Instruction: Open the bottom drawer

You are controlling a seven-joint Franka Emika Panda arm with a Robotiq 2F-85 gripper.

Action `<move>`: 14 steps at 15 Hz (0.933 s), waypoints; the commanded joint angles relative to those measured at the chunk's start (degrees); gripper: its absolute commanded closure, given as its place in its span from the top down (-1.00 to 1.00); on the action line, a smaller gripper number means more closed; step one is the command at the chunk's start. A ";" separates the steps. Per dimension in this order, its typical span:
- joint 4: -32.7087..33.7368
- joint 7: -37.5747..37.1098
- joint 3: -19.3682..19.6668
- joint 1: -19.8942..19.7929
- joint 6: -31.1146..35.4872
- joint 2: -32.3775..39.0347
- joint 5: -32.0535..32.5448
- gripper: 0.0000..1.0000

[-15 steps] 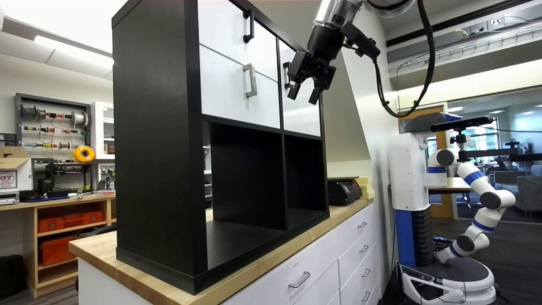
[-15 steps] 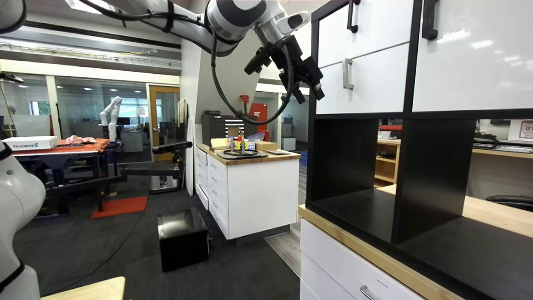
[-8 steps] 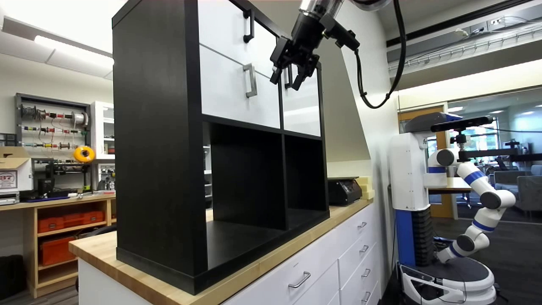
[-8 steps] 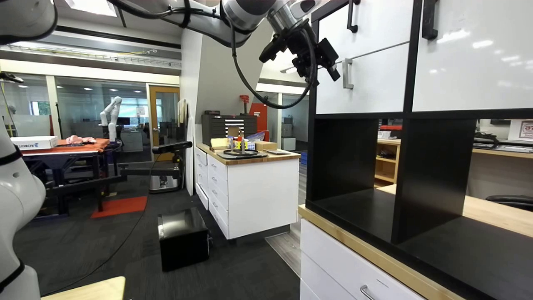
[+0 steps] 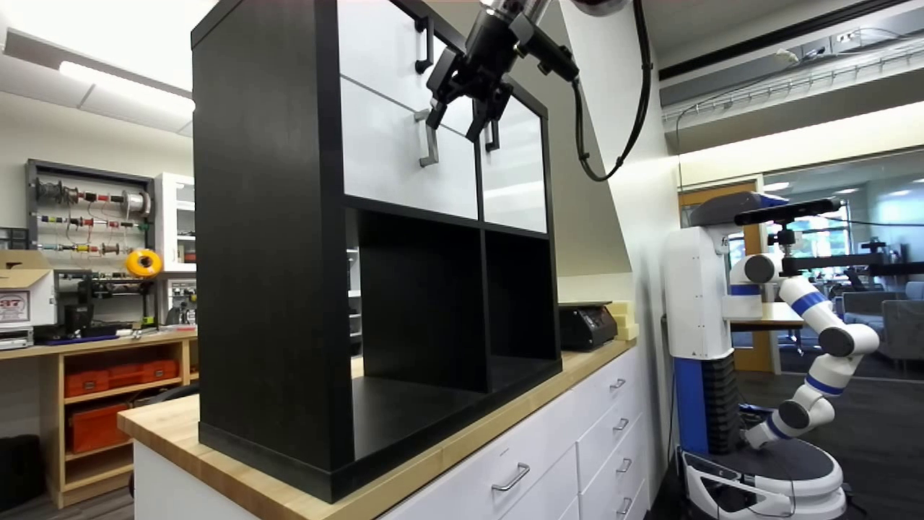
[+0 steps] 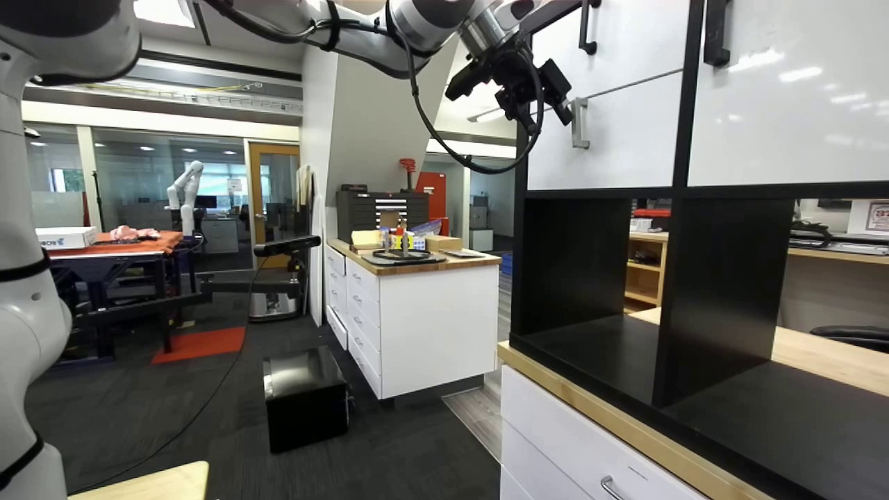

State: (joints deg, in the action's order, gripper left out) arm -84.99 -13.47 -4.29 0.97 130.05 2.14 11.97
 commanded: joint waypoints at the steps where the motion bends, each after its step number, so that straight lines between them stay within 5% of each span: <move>1: 3.87 -0.09 0.46 1.56 0.45 2.33 1.09 1.00; 14: 7.57 0.37 0.87 0.82 0.83 5.91 3.94 1.00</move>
State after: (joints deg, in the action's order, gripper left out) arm -80.02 -13.46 -3.76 1.89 130.13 6.43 14.34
